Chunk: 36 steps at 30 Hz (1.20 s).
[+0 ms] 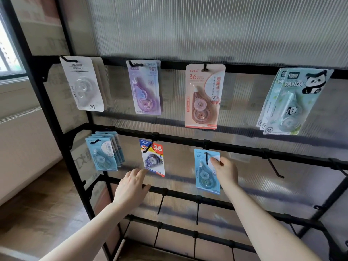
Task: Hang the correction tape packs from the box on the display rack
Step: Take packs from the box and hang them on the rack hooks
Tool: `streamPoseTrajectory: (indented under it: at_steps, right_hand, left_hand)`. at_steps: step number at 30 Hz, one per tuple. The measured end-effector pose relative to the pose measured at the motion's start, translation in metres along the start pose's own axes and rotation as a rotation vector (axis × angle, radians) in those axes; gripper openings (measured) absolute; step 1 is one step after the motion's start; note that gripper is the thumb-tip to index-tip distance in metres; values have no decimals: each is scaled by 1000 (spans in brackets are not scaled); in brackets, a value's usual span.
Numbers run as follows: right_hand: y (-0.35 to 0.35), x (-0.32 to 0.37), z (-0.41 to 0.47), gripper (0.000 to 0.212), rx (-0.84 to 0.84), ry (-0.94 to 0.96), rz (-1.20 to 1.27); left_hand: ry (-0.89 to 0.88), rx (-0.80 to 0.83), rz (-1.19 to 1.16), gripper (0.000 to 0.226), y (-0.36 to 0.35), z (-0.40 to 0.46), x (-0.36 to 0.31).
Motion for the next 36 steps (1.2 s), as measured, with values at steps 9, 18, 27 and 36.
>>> streamPoseTrajectory:
  at_steps: [9,18,27,36]
  right_hand:
    - [-4,0,4,28,-51,4,-118]
    - [20,-9,-12,29,-126,31,-177]
    - [48,-29,-47,32,-59,153,-422]
    - [50,-67,-101,38,59,302,-629]
  left_hand:
    - [-8,-8,-7,50,0,1,3]
    - [-9,-9,18,49,6,-9,-6]
    - [-11,-15,50,52,10,-41,-23]
    - [17,76,18,53,-30,-88,-33]
Point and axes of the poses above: each hand's wrist, its own z-axis towards the middle knuckle, its own y-axis out of the back of the hand, x = y × z, the point moved 2 cm from there along z, towards the middle knuckle, and after that the axes turned 2 degrees about z, right-handed, at the moved point
